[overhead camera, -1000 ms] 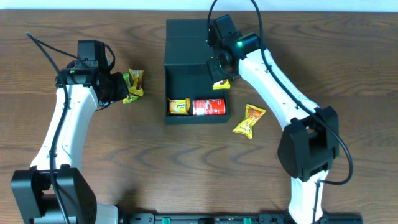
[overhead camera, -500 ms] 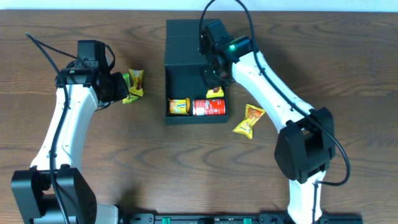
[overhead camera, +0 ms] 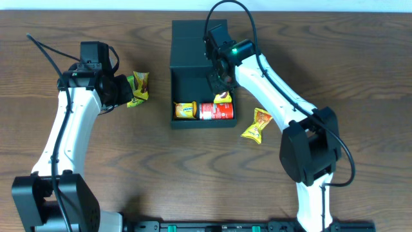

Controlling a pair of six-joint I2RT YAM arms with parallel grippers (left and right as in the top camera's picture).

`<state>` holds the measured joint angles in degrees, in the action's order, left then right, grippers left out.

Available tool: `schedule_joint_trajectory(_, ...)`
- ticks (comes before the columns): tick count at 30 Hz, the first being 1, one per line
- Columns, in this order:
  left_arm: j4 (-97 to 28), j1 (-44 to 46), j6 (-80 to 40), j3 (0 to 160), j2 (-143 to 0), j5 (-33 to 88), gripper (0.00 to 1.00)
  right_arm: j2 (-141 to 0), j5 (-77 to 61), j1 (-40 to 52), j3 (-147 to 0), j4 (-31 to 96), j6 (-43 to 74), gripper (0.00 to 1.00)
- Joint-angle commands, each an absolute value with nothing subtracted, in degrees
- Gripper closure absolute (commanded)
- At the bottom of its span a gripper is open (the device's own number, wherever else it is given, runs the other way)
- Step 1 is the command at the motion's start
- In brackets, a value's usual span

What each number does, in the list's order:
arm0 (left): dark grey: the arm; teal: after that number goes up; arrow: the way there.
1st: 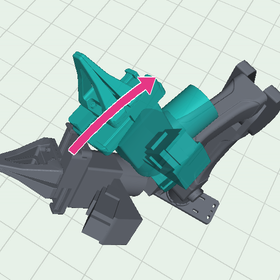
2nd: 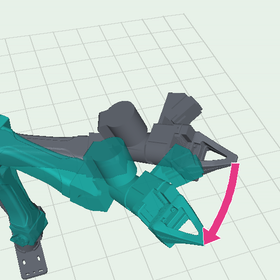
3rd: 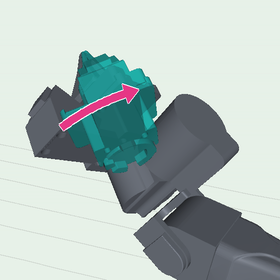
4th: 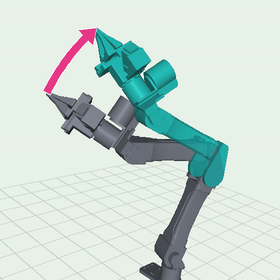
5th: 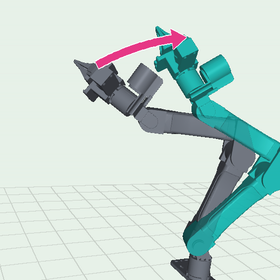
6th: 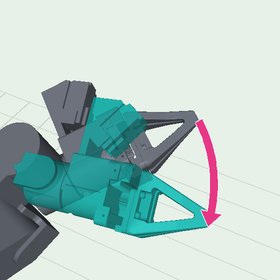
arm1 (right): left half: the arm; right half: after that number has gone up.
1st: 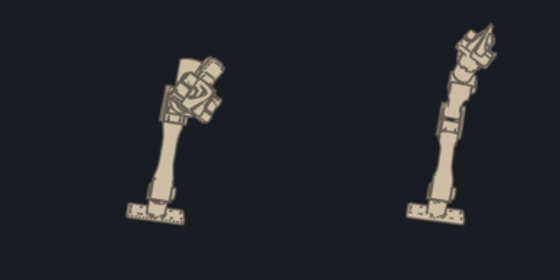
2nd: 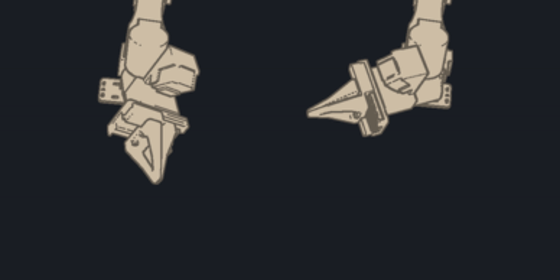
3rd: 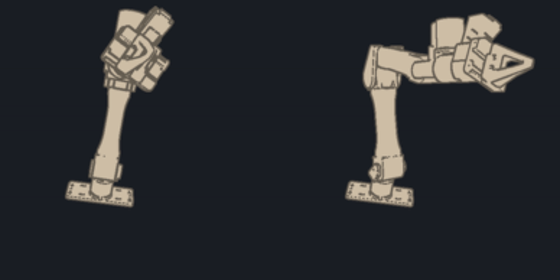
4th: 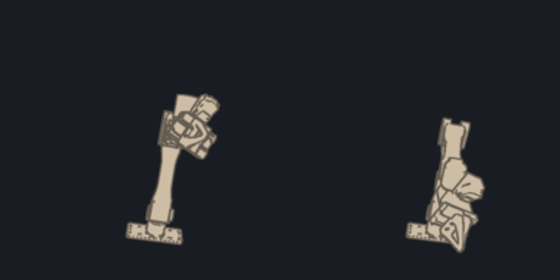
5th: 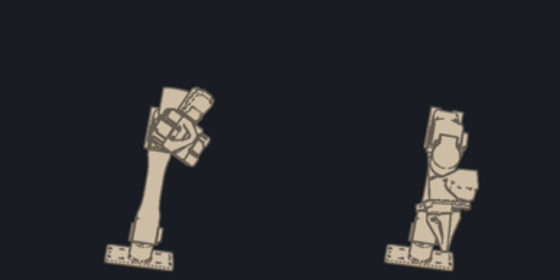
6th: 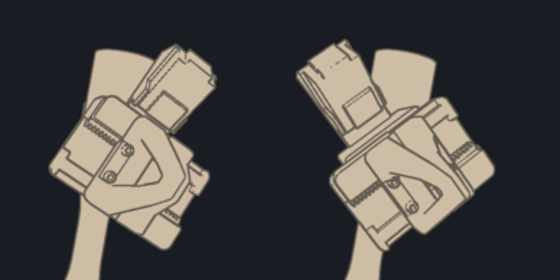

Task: Pack container
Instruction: 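Carry the Apollo packet into the box and release it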

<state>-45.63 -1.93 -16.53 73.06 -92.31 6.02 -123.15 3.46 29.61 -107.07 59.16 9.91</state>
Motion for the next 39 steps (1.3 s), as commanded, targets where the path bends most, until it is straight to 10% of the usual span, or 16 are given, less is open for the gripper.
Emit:
schedule_joint_trajectory(1,-45.82,-2.13,-16.93,72.84,-92.36,6.24,0.68,-124.49,5.85,29.87,-108.18,59.13,11.75,0.98)
schedule_joint_trajectory(15,-45.74,-2.13,-16.93,72.84,-92.36,6.24,0.68,-125.71,5.8,29.87,-108.16,59.48,11.77,0.99)
schedule_joint_trajectory(20,-45.76,-2.13,-16.93,72.84,-92.36,6.24,0.67,-125.71,5.82,29.87,-108.16,59.42,11.75,0.68)
schedule_joint_trajectory(27,-45.74,-2.13,-16.93,72.84,-92.36,6.24,0.67,-125.71,5.8,29.87,-108.16,59.16,11.75,0.76)
schedule_joint_trajectory(31,-45.71,-2.13,-16.91,72.84,-92.36,6.2,0.67,-125.32,5.8,29.87,-109.95,59.66,11.77,0.98)
schedule_joint_trajectory(39,-45.8,-2.13,-16.88,72.84,-92.36,5.98,0.66,-118.54,7.73,27.42,-120.2,70.0,13.3,0.98)
